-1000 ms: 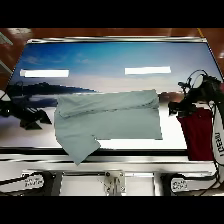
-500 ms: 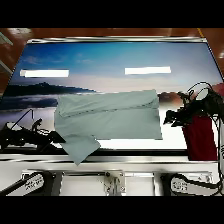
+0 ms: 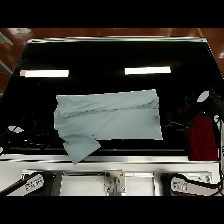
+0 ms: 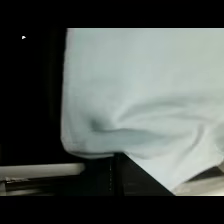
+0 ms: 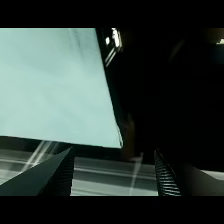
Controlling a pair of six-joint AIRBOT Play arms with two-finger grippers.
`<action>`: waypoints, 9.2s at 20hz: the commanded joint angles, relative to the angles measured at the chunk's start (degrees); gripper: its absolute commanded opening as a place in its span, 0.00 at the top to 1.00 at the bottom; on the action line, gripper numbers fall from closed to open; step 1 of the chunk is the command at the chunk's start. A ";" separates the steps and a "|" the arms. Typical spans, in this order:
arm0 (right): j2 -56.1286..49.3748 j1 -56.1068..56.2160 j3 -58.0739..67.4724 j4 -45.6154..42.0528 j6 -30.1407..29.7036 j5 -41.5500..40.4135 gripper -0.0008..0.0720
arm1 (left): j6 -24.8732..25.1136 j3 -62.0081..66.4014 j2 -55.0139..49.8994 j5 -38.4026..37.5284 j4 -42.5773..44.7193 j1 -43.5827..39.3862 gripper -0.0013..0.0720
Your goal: Fold the shirts.
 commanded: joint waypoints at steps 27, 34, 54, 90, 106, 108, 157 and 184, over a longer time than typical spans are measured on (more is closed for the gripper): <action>5.07 4.66 -7.10 17.05 -3.61 -19.52 0.91 | 6.86 15.87 1.44 -8.72 -7.21 0.83 0.93; -1.40 8.85 3.50 16.06 0.37 -30.18 0.91 | 5.16 33.92 -11.41 -7.58 -7.48 -2.62 0.93; -11.43 6.43 14.69 9.92 -1.66 -34.80 0.13 | 0.72 55.19 -35.15 -13.81 -12.90 -2.01 0.16; 27.02 12.46 14.69 29.88 9.60 -7.72 0.90 | 1.46 55.54 -38.56 16.02 -35.15 -58.53 0.93; 3.17 43.80 14.69 28.89 15.87 -47.41 0.90 | 2.29 55.43 -12.81 3.82 -17.99 -6.08 0.93; -4.35 48.65 14.69 34.51 15.87 -55.15 0.90 | 2.32 55.43 -8.90 0.26 -17.97 0.24 0.93; 0.33 -11.56 47.28 24.72 18.27 11.17 0.91 | 5.11 54.60 -6.05 -8.35 -17.68 -4.92 0.93; 0.33 -20.90 47.95 -6.05 10.21 19.54 0.91 | 4.92 54.60 -6.05 -11.69 -17.68 -4.94 0.93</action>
